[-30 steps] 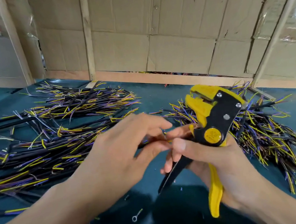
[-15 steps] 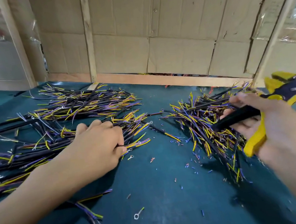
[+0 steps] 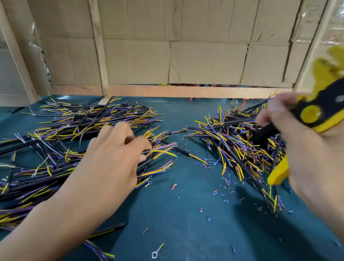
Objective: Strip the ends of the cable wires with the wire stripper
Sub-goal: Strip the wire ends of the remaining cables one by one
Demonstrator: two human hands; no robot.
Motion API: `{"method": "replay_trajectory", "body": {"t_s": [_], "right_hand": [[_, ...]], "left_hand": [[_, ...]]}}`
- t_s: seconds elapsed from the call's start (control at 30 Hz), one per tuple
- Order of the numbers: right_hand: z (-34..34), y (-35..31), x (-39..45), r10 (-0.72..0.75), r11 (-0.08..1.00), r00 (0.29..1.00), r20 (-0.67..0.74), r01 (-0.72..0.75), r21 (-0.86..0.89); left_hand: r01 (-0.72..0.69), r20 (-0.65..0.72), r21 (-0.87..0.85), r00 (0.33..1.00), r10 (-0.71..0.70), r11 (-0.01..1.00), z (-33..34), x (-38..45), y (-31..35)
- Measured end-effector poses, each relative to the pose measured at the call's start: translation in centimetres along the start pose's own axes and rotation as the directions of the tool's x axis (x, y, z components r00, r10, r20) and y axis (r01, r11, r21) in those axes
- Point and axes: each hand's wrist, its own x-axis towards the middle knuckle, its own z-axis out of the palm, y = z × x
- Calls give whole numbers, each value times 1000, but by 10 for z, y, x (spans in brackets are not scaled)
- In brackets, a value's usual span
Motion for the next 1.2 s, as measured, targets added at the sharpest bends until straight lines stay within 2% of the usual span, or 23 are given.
{"method": "replay_trajectory", "body": {"t_s": [0.1,0.13,0.23,0.33,0.53,0.63,0.73,0.9,1.03,1.2], "right_hand": [[10,7,-20,26,999,974,224,-16,-43],[13,8,-25,54,998,959,277,-43,-47],[20,7,-40,176,973,894,412,-220,61],[25,4,-49,198,912,842,501,-346,221],[28,-3,-50,130,876,888,440,-311,369],[26,-3,-48,123,865,881,456,-321,386],[25,-4,-47,127,877,882,453,-314,365],[24,-5,-47,161,881,870,467,-340,330],[22,-2,-45,187,890,885,426,-336,308],[22,6,-36,207,890,929,306,-309,335]], "left_hand": [[-44,-96,51,994,49,998,-1,1,-2],[-78,-140,21,987,81,997,-2,2,0],[-169,-219,-300,970,105,939,-11,0,13],[-198,-179,-475,976,126,858,-16,-7,27],[-112,13,-727,984,176,677,-21,-14,39],[49,127,-878,983,135,475,-20,-16,43],[209,234,-938,970,60,275,-19,-15,48],[307,309,-949,951,23,67,-16,-13,50],[417,417,-909,908,41,-9,-15,-9,47],[567,581,-813,781,228,130,-12,-6,31]]}}
